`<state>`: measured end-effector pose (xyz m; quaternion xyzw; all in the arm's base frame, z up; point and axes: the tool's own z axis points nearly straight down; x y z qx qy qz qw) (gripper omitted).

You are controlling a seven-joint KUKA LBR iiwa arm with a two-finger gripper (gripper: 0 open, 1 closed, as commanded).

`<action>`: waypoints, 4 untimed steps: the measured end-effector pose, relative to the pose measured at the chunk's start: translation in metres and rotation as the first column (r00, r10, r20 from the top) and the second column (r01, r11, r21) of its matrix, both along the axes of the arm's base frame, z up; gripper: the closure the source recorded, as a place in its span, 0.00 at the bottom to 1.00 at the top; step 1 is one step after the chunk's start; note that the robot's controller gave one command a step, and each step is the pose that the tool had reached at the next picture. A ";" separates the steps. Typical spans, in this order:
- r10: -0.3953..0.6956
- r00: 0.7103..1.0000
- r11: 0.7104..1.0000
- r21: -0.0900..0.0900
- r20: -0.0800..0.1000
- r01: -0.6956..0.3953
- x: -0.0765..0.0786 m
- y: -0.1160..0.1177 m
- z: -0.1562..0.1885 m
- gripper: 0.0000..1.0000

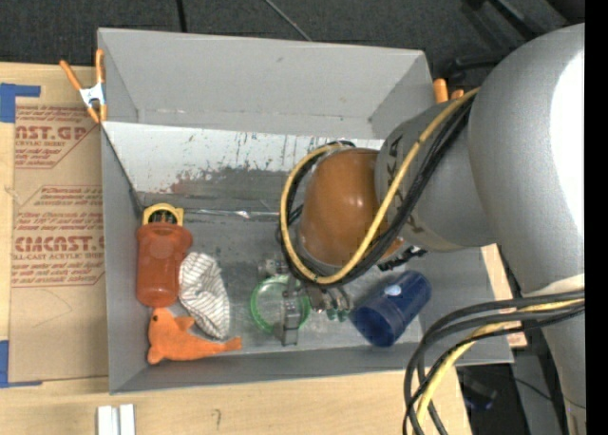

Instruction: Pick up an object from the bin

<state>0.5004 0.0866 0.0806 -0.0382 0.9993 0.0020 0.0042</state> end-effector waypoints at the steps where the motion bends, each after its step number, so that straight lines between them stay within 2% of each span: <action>1: 0.001 1.000 1.000 0.000 0.000 -0.001 0.000 0.001 0.000 1.00; 2: 0.007 1.000 1.000 -0.003 -0.005 -0.007 0.014 0.022 0.145 1.00; 3: 0.007 1.000 1.000 -0.003 -0.006 -0.007 0.013 0.022 0.145 0.00; 4: 0.007 1.000 1.000 -0.003 -0.006 -0.007 0.013 0.022 0.145 0.00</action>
Offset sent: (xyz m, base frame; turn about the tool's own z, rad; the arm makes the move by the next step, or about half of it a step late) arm 0.0129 0.0214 0.1455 -0.0053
